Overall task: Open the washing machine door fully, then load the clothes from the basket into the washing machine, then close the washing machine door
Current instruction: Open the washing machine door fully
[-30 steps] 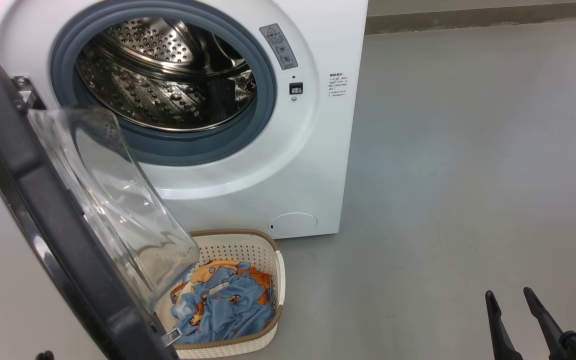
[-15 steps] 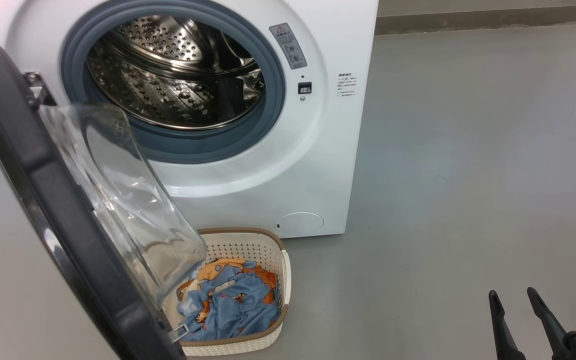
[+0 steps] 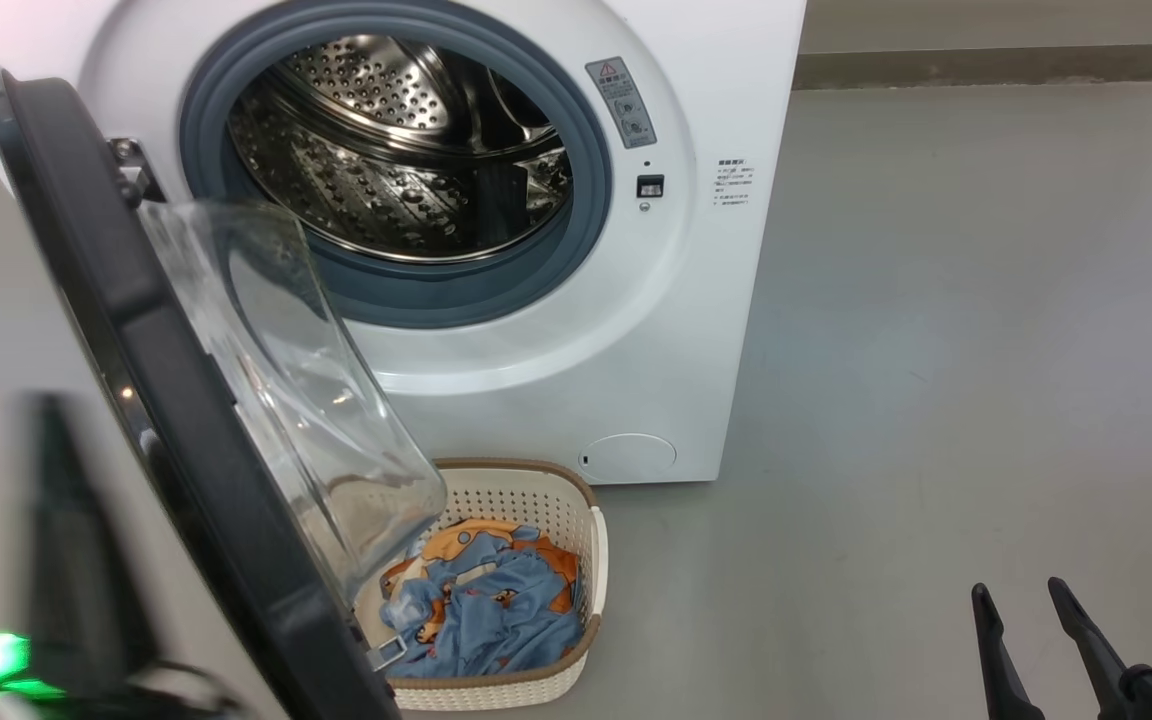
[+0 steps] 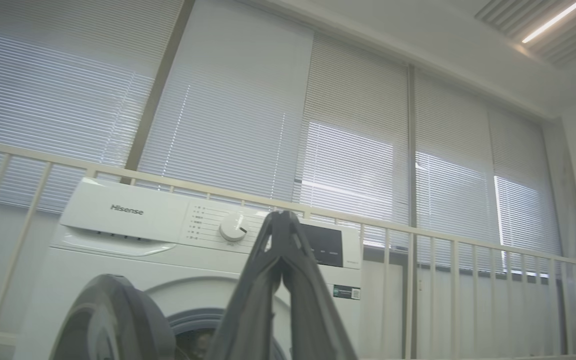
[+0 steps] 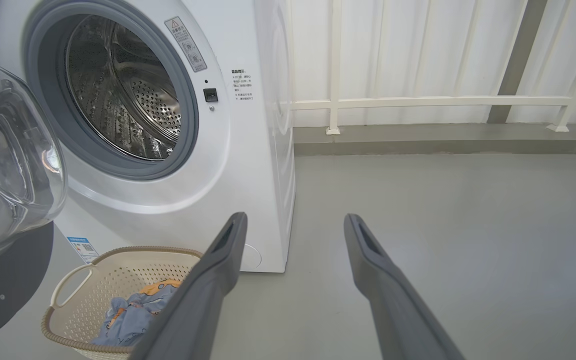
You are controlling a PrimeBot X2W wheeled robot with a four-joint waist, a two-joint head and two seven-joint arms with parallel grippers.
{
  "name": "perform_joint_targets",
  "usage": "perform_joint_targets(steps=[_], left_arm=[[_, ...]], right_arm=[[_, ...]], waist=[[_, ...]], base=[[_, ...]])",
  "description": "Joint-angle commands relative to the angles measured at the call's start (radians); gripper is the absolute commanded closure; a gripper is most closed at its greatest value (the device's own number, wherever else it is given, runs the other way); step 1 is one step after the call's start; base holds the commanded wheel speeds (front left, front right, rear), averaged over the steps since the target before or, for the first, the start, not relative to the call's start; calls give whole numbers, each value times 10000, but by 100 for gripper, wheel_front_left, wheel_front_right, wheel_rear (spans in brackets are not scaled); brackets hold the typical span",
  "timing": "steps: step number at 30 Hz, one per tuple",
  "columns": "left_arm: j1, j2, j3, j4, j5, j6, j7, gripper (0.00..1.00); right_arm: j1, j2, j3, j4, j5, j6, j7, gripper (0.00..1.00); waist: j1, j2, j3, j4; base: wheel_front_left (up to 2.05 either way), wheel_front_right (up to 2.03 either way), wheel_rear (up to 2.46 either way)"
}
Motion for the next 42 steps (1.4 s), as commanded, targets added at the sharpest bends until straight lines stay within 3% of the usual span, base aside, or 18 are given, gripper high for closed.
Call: perform_joint_targets(steps=[1,6,9,22,42], left_arm=[[-249,112,-551,-423,-154,-122,28,100],[214,112,-2916,316,-890,-308,946,100],[468,115,-3427,851,-1444,-74,1629,100],[1070,368,-2900,2339,-1331,1215,2717,100],[1021,314,-2428,3293,-1492,1898,2418,100]], right_arm=[[-182,-156,321,-219,-88,16,-120,0],[-242,-104,469,-190,-109,16,-120,0],[-274,-89,533,-165,-104,16,-120,0],[-240,-68,436,-165,-104,16,-120,0],[-228,-33,433,-76,-112,16,-120,0]], waist=[[0,0,1,50],[0,0,55,53],[0,0,90,27],[0,0,171,-51],[0,0,225,751]], base=[[0,0,0],[0,0,0],[0,0,0],[0,0,0],[0,0,0]])
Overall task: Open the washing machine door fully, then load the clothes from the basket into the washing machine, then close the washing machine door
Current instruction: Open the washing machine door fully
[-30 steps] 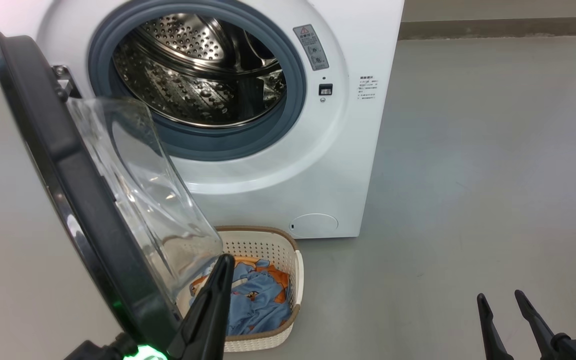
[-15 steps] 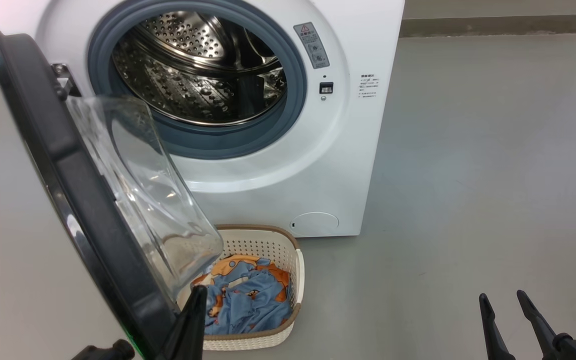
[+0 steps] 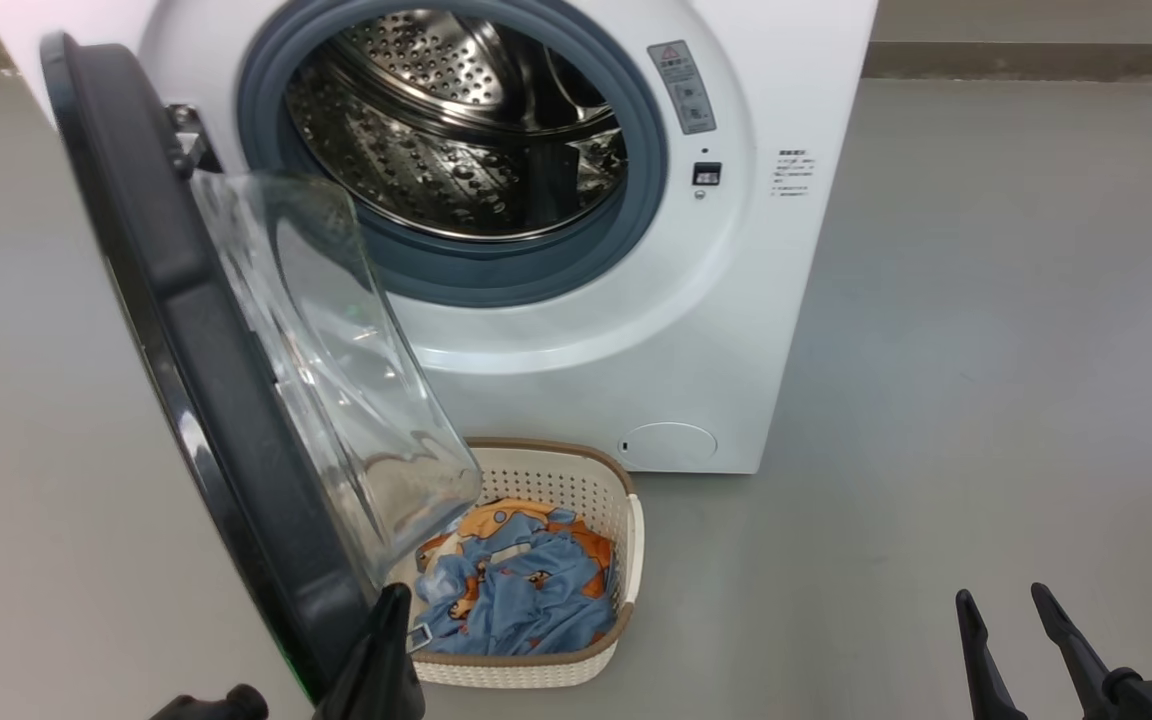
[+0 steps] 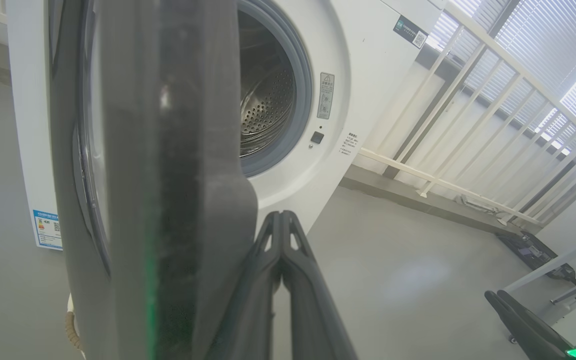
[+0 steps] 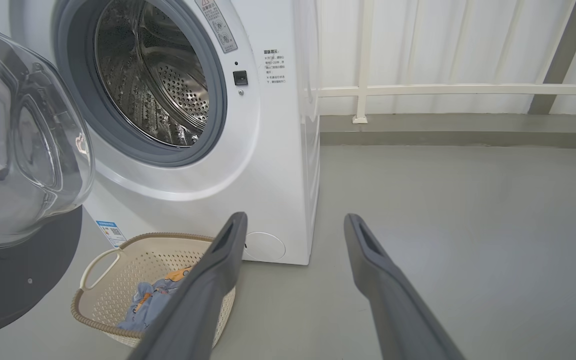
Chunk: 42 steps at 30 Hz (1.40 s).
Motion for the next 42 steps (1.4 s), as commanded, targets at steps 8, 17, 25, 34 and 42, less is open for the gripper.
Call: perform_joint_targets(steps=[8,17,25,34,42], left_arm=[[-606,-4,837,-128,-182,220,-273,100],[-705,90,1469,107,-313,509,-445,100],[-1035,225,2693,1121,-732,781,-994,100],[-2119,773,4063,3431,-1187,771,-1740,100],[-3083,1371,4986,5405,-1293,776,-2232,100]], right_arm=[[-228,-95,252,-176,-140,16,-120,0],[-249,-45,288,-131,-162,16,-120,0],[-288,-46,396,-92,-197,16,-120,0],[-303,-106,503,-22,-166,16,-120,0],[-217,-90,546,85,-129,16,-120,0]], waist=[[0,0,92,599],[0,0,218,1207],[0,0,265,1473],[0,0,305,1321],[0,0,196,979]], base=[[0,0,0],[0,0,0],[0,0,0],[0,0,0],[0,0,0]])
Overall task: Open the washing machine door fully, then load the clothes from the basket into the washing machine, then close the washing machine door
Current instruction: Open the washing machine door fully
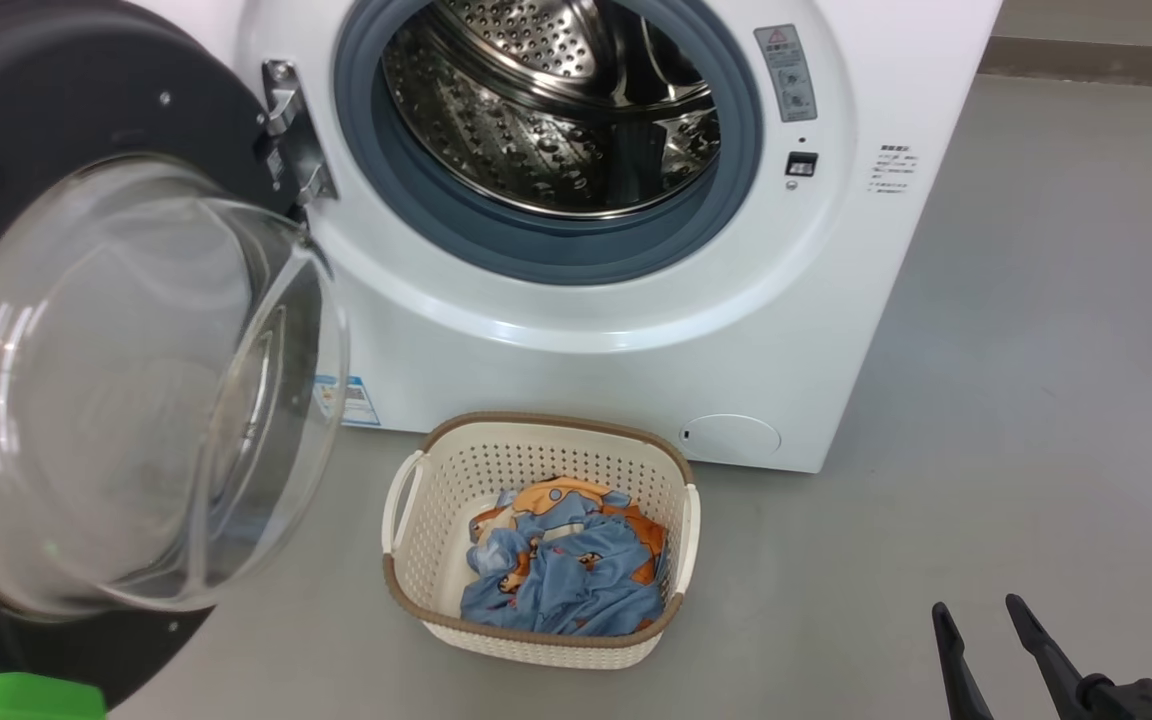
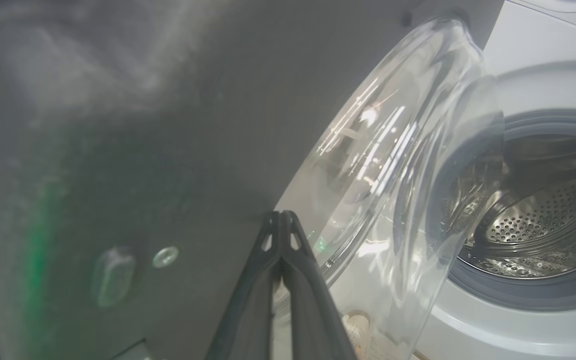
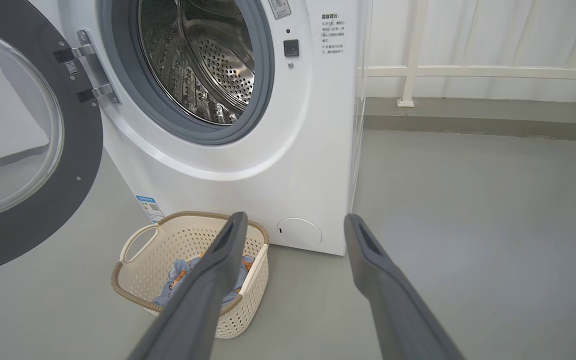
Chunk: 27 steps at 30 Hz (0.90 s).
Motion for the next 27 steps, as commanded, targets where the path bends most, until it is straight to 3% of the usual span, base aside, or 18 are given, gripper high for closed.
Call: perform_joint_targets(steps=[1,13,21,26,27], left_arm=[[-550,530,648,101,-18,135,-151,100],[-1465,965,1675,2113,224,-172,-399,100],[-1033,315,2116,1139,528,-389,-405,100],[-465,-160,2032,-408,527,-569,-405,100],[-332,-247,1952,-798,529,-600,-384,93]], right_arm=[[-196,-130,256,-200,-60,16,-120,0],[-98,-129,261,-184,37,16,-120,0],[-38,-49,240,-198,36,16,-120,0],[-36,-23,181,-215,34,16,-120,0],[-43,-22,177,-215,29,16,-120,0]], waist=[[0,0,-87,-133],[0,0,-206,-546],[0,0,-203,-570],[0,0,-170,-462],[0,0,-165,-438]], base=[[0,0,0],[0,0,0],[0,0,0],[0,0,0],[0,0,0]])
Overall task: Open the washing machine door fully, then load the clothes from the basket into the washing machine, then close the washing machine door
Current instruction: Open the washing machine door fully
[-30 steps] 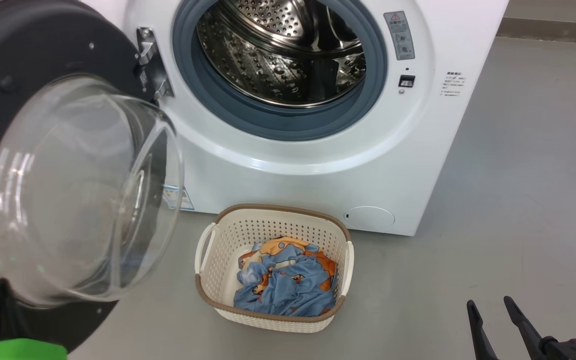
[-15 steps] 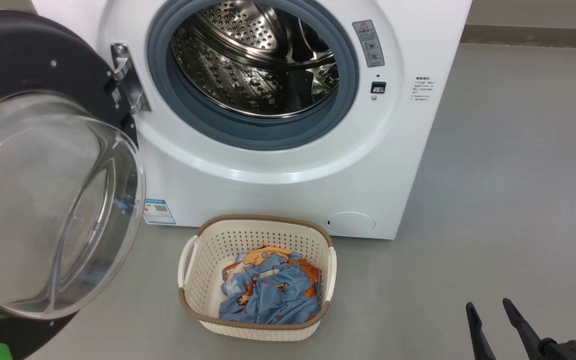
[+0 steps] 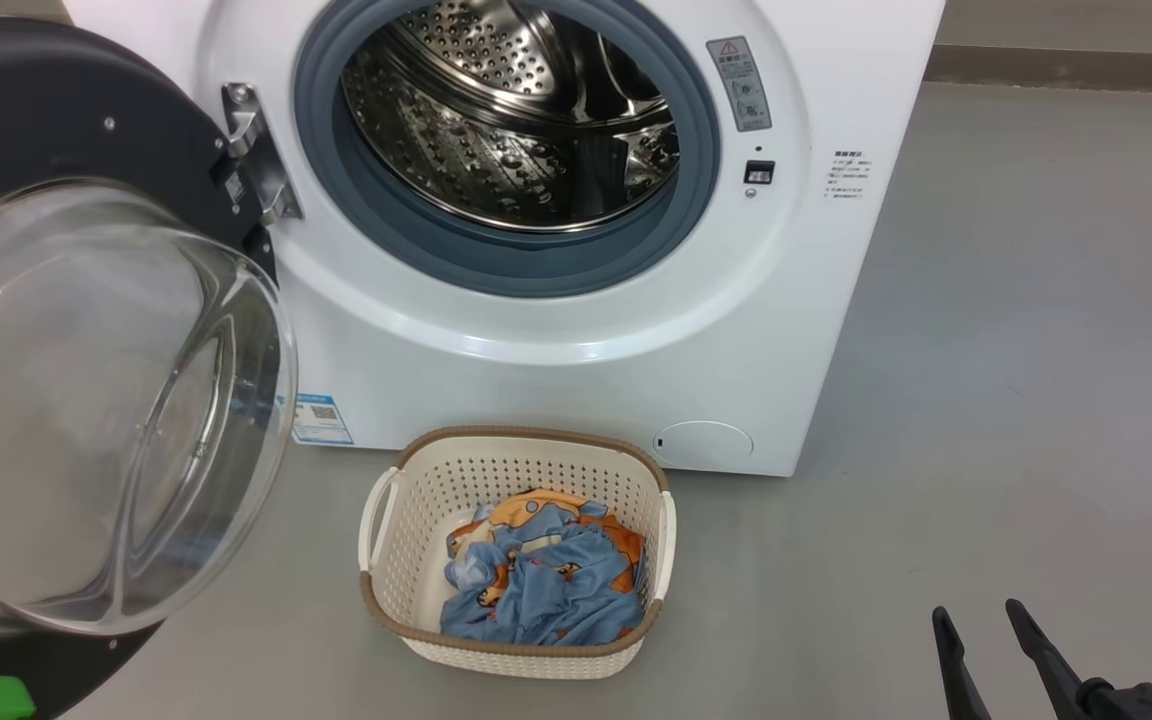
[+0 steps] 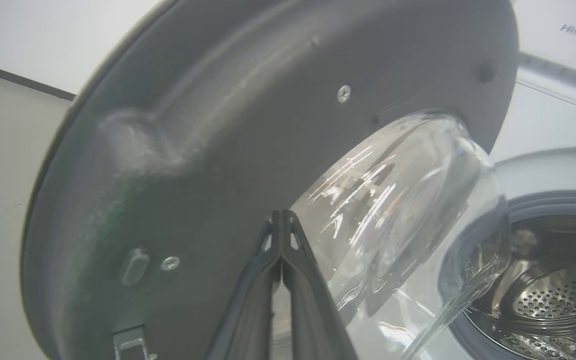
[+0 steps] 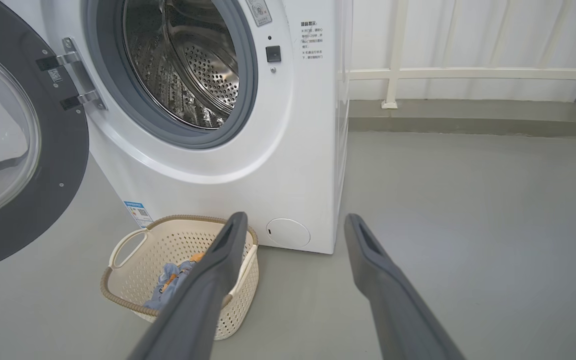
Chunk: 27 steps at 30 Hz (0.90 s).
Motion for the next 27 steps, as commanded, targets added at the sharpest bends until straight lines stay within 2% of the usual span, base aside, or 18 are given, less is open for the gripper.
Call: perform_joint_targets(steps=[1,2,3,4,5,6,7,14,20,27], left_arm=[[-5,161,161,-839,71,-69,-17,78],[-5,161,161,-839,71,-69,-17,78],[126,85,77,-1247,76,-82,15,69],[279,31,-29,-1646,126,-74,73,52],[418,-1,-137,-1994,200,-61,133,28],[560,-28,-256,-2313,302,-28,201,8],[685,-57,-392,-2595,381,-17,282,0],[1373,-245,-1638,-3593,704,-494,523,0],[1894,-170,-2444,-2952,1176,-1158,277,0],[2339,-101,-2370,-1946,1639,-1686,-30,0]], right_arm=[[-115,-61,198,-233,2,16,-120,0],[-115,-61,198,-233,2,16,-120,0],[-139,-62,209,-230,-6,16,-120,0],[-168,-63,223,-232,-13,16,-120,0],[-194,-63,236,-236,-19,16,-120,0],[-218,-62,248,-240,-25,16,-120,0],[-235,-62,263,-239,-29,16,-120,0],[-363,-57,362,-245,-25,16,-120,0],[-368,-38,391,-314,-8,16,-120,0],[-410,-51,399,-406,-6,16,-120,0]], waist=[[0,0,10,51],[0,0,10,51],[0,0,12,61],[0,0,16,66],[0,0,23,65],[0,0,28,60],[0,0,29,47],[0,0,9,-312],[0,0,-57,-846],[0,0,-110,-1535]], base=[[0,0,0],[0,0,0],[0,0,0],[0,0,0],[0,0,0],[0,0,0],[0,0,0],[0,0,0],[0,0,0],[0,0,0]])
